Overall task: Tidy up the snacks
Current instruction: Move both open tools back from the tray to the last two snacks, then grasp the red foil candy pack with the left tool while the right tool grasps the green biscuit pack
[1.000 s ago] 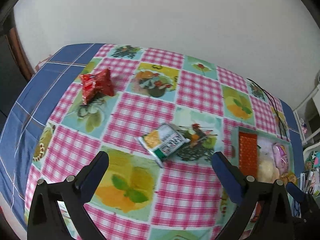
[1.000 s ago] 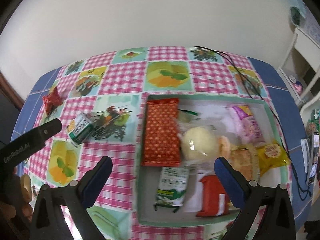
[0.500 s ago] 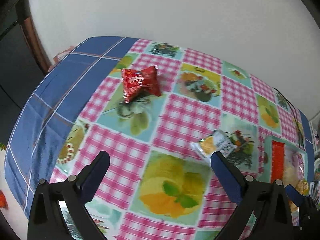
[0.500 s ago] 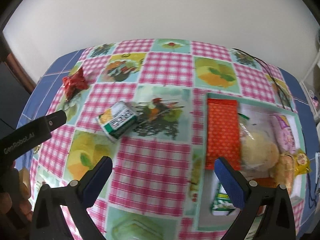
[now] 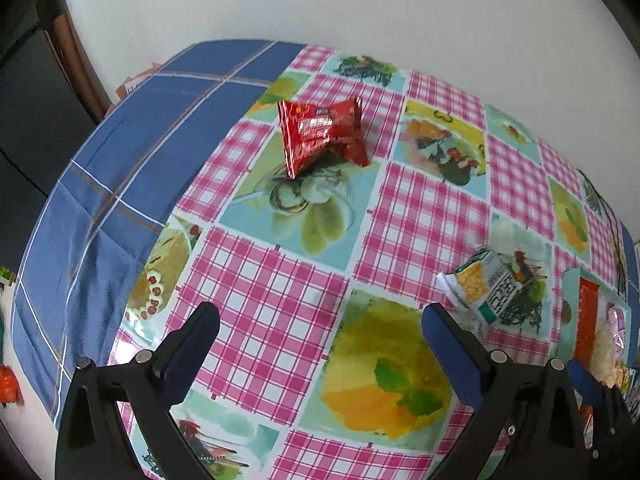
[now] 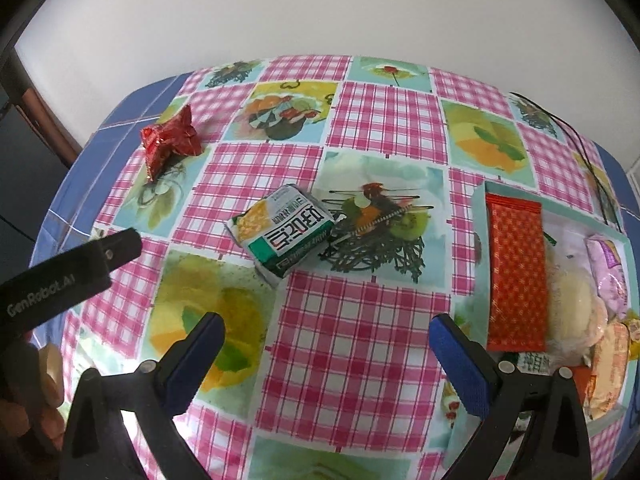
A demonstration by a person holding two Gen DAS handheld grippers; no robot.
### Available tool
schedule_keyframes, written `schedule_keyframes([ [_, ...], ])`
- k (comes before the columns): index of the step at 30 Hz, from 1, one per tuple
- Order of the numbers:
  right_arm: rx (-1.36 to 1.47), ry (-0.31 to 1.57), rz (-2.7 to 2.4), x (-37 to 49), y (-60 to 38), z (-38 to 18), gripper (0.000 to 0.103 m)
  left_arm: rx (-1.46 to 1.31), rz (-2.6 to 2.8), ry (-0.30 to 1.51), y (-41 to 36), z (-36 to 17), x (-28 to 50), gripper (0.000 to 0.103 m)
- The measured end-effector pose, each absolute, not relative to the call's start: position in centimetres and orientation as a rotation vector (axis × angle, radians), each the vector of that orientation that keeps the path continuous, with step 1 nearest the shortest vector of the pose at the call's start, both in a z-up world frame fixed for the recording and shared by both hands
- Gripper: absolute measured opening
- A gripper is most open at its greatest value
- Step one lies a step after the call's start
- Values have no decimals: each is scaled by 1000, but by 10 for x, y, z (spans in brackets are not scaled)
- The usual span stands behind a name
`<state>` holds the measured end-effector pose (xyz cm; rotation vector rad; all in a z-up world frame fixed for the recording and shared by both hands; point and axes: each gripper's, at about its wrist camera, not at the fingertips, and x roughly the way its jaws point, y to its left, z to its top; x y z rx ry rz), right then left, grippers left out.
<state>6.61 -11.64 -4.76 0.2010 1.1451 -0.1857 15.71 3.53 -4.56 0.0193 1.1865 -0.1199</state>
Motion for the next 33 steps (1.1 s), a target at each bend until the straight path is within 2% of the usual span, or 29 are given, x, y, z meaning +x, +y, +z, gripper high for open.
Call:
schedule_keyframes([
  [7, 166, 1161, -171, 87, -117, -66, 103, 21, -112, 1233, 34, -63, 169, 101],
  [27, 96, 1115, -151, 151, -124, -94, 102, 101, -229, 1149, 35, -52, 235, 101],
  [29, 117, 1111, -153, 155, -128, -95, 100, 108, -249, 1142, 30, -49, 249, 101],
  [33, 127, 1098, -155, 164, -134, -95, 87, 142, -237, 1152, 20, -52, 273, 101],
])
